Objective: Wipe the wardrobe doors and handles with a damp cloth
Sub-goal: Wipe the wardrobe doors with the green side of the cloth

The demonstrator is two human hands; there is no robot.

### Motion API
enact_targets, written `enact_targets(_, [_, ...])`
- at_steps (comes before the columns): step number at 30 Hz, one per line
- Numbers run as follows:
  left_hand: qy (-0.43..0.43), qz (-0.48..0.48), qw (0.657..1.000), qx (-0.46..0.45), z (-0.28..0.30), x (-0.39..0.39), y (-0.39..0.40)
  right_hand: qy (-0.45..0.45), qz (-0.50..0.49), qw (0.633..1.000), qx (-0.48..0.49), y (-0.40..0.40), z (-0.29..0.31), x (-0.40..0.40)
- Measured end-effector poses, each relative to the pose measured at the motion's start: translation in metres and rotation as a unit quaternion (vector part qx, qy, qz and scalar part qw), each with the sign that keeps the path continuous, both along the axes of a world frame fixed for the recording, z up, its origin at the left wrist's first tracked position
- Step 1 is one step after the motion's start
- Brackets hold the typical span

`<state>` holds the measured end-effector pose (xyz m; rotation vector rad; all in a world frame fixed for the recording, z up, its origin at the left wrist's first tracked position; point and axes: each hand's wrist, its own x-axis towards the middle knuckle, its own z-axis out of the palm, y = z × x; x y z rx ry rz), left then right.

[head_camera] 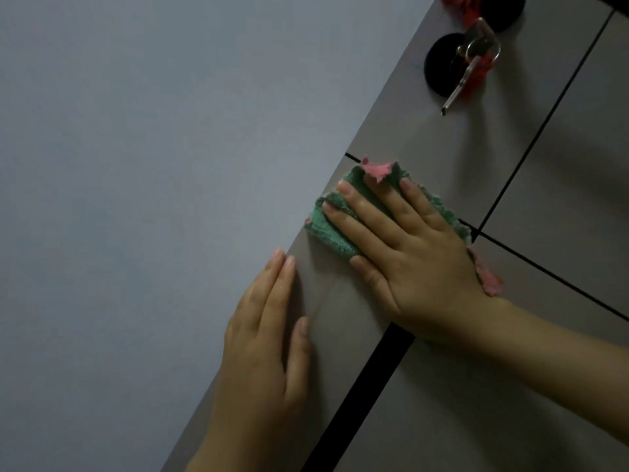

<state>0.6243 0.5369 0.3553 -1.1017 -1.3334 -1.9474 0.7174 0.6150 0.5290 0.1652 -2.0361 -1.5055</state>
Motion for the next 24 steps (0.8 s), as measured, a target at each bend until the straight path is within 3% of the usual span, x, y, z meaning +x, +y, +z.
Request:
enact_targets(6, [-0.035,-0.087,0.996,0.013,-0.010,-0.004,-0.005,-0.118,-0.037,0.991,0.051,0.020,-0.020,0.048])
enact_targets(12, [-0.091,-0.151,0.984,0.038,-0.015,-0.010,-0.007,0.000,0.006,1.000,-0.012,0.001,-0.033,-0.002])
enact_targets(19, [-0.087,-0.181,0.980,-0.008,-0.020,-0.012,-0.012,-0.125,-0.033,0.991,0.033,0.022,-0.047,0.056])
enact_targets(24, [-0.077,-0.174,0.982,-0.010,-0.019,-0.014,-0.015,-0.040,0.001,0.999,0.015,0.006,-0.041,0.011])
